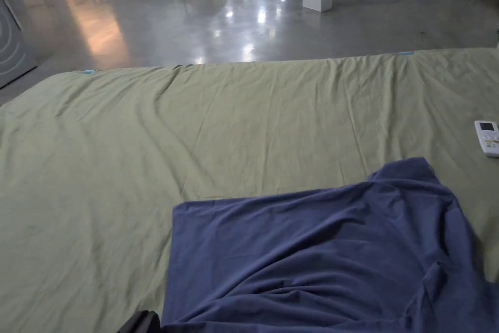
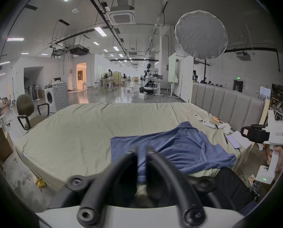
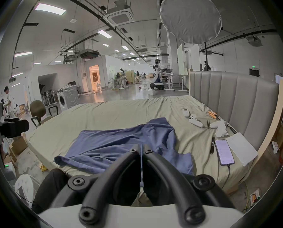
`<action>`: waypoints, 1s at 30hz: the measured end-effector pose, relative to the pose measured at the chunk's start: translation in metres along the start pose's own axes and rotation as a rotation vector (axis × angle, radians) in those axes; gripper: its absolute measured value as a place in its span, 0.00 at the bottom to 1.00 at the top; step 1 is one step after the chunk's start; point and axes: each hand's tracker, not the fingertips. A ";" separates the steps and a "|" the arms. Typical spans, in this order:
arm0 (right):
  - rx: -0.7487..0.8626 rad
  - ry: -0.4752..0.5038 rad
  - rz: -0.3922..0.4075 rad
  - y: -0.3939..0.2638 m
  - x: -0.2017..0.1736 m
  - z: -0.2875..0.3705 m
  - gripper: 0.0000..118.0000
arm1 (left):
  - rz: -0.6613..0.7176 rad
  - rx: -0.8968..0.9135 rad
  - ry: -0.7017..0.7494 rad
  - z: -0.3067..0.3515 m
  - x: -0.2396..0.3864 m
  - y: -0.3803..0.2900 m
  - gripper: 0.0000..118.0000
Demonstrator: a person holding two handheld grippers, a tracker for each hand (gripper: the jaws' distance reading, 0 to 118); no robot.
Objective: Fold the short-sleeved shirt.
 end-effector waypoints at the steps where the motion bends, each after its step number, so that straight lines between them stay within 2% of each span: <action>1: -0.003 0.001 -0.006 0.001 0.001 0.000 0.00 | 0.003 -0.005 -0.019 0.001 0.000 0.000 0.00; 2: -0.030 0.016 -0.032 -0.002 0.003 -0.002 0.00 | 0.002 -0.012 -0.045 0.001 0.000 0.000 0.00; 9: -0.034 0.005 -0.081 -0.005 0.008 -0.002 0.00 | -0.062 -0.045 -0.008 -0.011 0.000 -0.006 0.00; 14: -0.045 0.017 -0.071 -0.007 0.009 -0.001 0.00 | -0.029 -0.067 -0.010 -0.014 -0.012 -0.005 0.00; 20: -0.068 0.046 -0.063 -0.011 0.007 0.000 0.00 | -0.083 -0.160 0.034 -0.043 -0.036 -0.033 0.03; 23: -0.089 0.039 -0.049 -0.010 0.006 0.001 0.00 | -0.006 -0.219 0.033 -0.066 -0.057 -0.055 0.40; 24: -0.098 0.037 -0.053 -0.011 0.006 0.001 0.00 | 0.029 -0.245 0.032 -0.077 -0.066 -0.064 0.48; 29: -0.134 0.033 -0.130 -0.014 0.011 -0.001 0.00 | 0.116 -0.383 0.029 -0.134 -0.102 -0.114 0.47; 30: -0.133 0.027 -0.141 -0.014 0.013 0.000 0.00 | 0.097 -0.401 0.025 -0.141 -0.103 -0.120 0.42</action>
